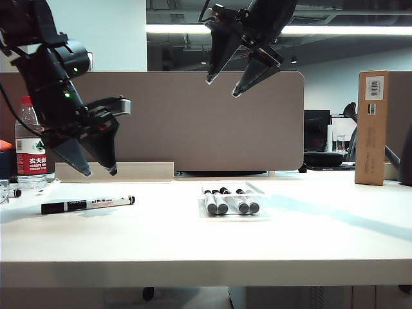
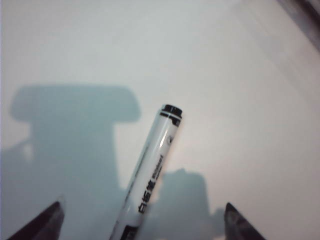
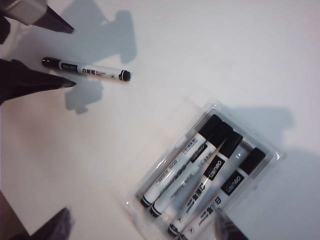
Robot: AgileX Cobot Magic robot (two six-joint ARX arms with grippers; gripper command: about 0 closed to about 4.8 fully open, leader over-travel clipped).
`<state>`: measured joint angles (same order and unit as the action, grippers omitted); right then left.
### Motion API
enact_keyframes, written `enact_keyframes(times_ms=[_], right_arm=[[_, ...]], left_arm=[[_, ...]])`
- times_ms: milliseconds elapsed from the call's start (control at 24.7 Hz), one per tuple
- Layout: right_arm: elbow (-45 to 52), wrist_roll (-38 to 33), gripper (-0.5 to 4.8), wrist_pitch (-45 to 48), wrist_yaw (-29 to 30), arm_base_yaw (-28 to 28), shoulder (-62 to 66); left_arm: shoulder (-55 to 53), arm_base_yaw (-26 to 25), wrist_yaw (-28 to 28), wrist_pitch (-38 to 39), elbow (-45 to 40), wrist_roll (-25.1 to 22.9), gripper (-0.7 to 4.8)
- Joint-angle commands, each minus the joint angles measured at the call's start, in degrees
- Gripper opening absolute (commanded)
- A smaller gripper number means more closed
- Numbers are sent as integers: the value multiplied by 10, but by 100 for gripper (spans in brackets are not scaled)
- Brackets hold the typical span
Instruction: Pick up the markers scattered on the table and put them into the packaging box, making sure the markers fit the shape of the box's grooves.
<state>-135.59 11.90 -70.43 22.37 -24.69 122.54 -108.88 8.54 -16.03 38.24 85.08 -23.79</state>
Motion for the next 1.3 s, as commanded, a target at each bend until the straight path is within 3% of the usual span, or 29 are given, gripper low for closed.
enact_keyframes(times_ms=[41,486,527,689,972,1053,1296], right_arm=[[-3,3,367,18,8,0,-4],[-3,5,367,36,19,1,-4],[-3,5,367,34,24,1,-4],[-3,6,367,34,30,2,-4],[-3,8,367,37,35,5,-4],[-3,7,367,39,35,5,-4],[-3,7,367,40,35,5,-4]], left_arm=[[-19,2,-7,22,22,-2,346],[-69,15,-5,40,23,-3,335],[-75,16,-5,35,23,-3,322],[-83,17,0,44,23,-3,169],[-83,17,8,56,23,-9,139],[-83,17,13,63,23,-13,81],[-83,17,19,71,23,-13,19]])
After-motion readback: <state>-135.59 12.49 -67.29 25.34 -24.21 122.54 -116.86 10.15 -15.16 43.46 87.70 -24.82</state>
